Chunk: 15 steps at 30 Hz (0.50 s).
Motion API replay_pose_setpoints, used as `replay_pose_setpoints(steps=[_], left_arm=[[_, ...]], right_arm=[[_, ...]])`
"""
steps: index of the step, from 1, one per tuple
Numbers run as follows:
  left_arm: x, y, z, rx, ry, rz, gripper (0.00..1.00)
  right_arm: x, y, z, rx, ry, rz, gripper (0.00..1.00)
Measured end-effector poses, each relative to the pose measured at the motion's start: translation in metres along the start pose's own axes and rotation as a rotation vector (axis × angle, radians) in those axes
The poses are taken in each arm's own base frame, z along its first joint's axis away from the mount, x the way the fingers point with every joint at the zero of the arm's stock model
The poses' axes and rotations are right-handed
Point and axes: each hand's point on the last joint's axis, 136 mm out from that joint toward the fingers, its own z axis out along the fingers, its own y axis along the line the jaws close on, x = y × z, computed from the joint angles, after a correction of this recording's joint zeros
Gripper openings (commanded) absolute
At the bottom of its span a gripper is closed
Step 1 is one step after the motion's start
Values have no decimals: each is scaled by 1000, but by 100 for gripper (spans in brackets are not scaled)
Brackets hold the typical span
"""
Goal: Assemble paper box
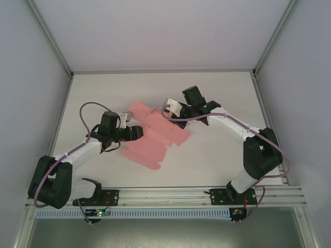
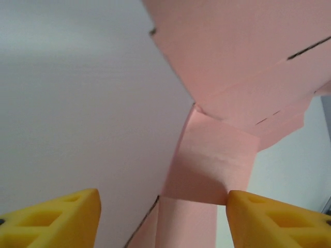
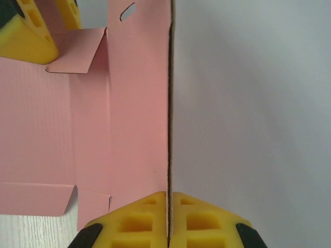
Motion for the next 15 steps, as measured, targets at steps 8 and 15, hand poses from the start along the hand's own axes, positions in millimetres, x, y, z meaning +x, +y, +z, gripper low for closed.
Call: replay_pose_setpoints(steps=[8,15], left_arm=[[-3,3,10,1,5,-29,43],[-2,8,14,-37,0,-84,43]], right_arm=[[2,4,4,1,9,-10,0],[4,11,16,66,61,-73,0]])
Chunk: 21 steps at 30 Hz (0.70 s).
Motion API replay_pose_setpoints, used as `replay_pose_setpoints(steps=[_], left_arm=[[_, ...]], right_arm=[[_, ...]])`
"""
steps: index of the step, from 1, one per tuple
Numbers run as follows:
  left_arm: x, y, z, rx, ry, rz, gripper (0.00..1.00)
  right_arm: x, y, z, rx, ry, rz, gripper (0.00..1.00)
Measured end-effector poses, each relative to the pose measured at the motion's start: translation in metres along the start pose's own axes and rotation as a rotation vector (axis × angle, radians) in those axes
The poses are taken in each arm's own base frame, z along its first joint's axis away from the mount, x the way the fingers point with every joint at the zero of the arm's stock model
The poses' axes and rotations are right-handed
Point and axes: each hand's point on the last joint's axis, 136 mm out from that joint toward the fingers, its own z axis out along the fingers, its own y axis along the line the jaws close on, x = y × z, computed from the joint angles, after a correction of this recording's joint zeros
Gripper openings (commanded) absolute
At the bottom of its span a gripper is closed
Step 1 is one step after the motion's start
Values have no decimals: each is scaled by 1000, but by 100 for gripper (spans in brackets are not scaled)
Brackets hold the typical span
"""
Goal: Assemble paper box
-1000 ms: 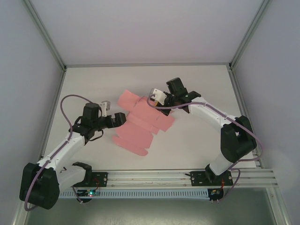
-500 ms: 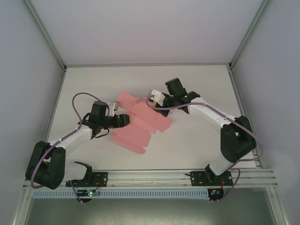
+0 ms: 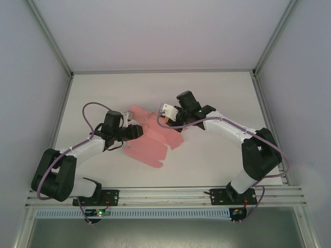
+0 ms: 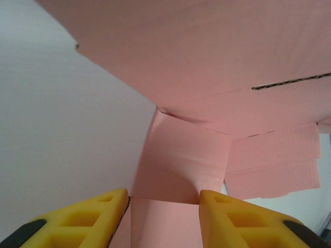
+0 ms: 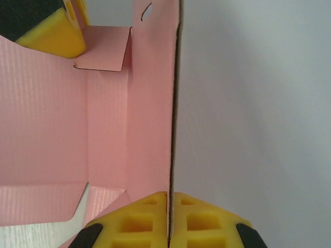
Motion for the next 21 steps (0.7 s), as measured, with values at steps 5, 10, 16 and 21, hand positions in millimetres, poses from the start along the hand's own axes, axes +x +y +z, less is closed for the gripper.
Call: replay_pose_setpoints(steps=[5,10,16,21], left_arm=[[-1,2,-2,-22,-13,-18,55],[-3,3,-18,-75,-49,-17,79],[3,15,-50,-191,-119,-17,100],[-3,27,-78,-313,-216,-16,100]], right_arm=[[-3,-3,3,107,61,-107,0],[2,-4,6,219,182,-272,0],[14,-13,24,340,311,-425,0],[25,-19,34,435,350,-516,0]])
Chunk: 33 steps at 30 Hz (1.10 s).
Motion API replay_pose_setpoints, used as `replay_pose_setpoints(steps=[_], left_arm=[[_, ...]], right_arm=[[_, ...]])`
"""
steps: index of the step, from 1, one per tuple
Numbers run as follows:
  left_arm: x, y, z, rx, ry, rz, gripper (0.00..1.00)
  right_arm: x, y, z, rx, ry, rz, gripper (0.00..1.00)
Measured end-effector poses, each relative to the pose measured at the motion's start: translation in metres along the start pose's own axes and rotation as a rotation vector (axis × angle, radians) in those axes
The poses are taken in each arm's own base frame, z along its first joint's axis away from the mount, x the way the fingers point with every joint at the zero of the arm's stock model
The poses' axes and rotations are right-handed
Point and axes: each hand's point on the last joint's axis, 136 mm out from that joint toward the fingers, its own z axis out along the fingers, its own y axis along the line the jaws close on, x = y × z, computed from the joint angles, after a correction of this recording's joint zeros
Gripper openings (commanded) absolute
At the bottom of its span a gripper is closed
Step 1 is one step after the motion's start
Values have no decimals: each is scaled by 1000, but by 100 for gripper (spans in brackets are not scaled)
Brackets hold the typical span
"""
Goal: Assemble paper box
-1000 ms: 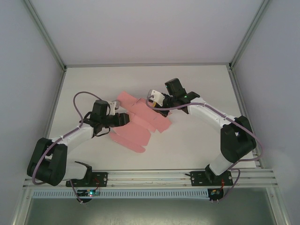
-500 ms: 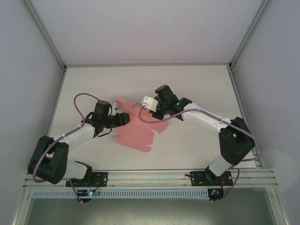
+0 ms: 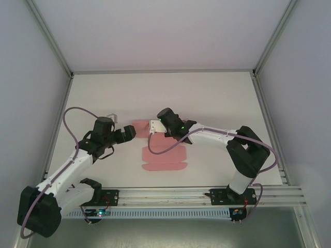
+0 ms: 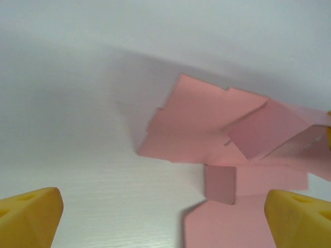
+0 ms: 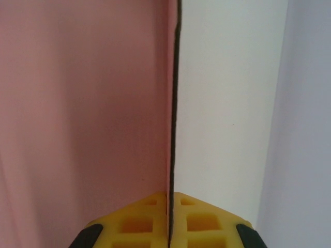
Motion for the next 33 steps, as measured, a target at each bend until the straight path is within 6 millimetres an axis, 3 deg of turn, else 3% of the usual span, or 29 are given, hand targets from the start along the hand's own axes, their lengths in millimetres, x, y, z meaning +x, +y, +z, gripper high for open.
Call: replay_pose_setpoints(steps=[5,10,15,22,33], left_arm=[[-10,35,-3,-161,-48,-57,100],[-26,61,14,-265,-34,-127,98],[-38,54,39,-225,-27,-111,98],[-67,27,48,-87,-114,-21,97],[-89,45,61,-155,-134,-42,95]], right_arm=[[-2,-9,2,80,-17,-33,0],[-4,-21,-11,164,-64,-54,0],[-7,-31,-20,247,-107,-76,0],[-9,-38,-22,313,-132,-82,0],[-10,-25,-21,275,-171,-74,0]])
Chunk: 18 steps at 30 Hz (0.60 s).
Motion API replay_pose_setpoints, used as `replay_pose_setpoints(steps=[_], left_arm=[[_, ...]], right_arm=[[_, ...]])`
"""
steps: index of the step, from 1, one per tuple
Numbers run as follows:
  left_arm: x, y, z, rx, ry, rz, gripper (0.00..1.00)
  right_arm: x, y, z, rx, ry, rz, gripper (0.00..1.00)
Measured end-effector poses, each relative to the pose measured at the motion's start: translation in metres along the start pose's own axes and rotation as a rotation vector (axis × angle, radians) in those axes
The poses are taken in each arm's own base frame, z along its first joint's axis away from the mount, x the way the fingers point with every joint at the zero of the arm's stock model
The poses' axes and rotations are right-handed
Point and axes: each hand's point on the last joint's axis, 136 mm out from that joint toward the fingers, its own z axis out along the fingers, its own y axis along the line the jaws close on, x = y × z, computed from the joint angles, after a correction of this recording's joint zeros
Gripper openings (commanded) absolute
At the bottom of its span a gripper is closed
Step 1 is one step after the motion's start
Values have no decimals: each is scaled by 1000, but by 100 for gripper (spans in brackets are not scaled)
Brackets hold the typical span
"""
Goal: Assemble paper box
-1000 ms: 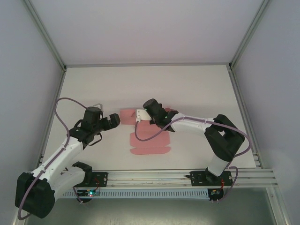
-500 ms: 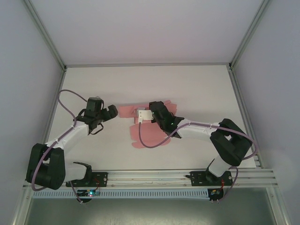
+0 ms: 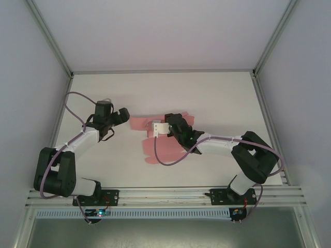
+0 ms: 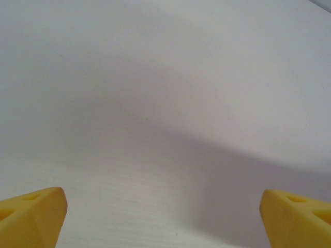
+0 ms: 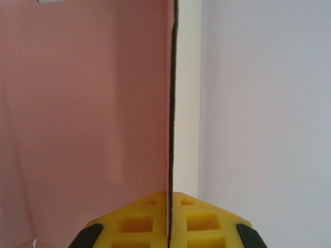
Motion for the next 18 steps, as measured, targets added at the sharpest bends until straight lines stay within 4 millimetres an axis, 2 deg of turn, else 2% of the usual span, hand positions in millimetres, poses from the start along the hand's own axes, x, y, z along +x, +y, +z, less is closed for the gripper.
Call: replay_pose_setpoints(steps=[1,3,5,6,9,12,18], left_arm=[[-2,1,1,0,1,-4,94],[-3,-3,3,20,12,-7,86],[0,-14,8,80,48,10,78],[4,-22,10,124,71,25,77],[21,-48,9,278,142,79,73],[43,-73,-2,404,188,147,68],[84,-104,-23,521,244,240,64]], right_arm=[[0,0,0,0,0,3,0],[0,0,-1,-2,-2,9,0],[-1,0,-1,-5,-4,14,0],[-1,1,-1,-6,-5,17,0],[0,2,-1,-9,-2,15,0],[3,3,1,-7,15,13,0],[9,11,11,-13,55,7,0]])
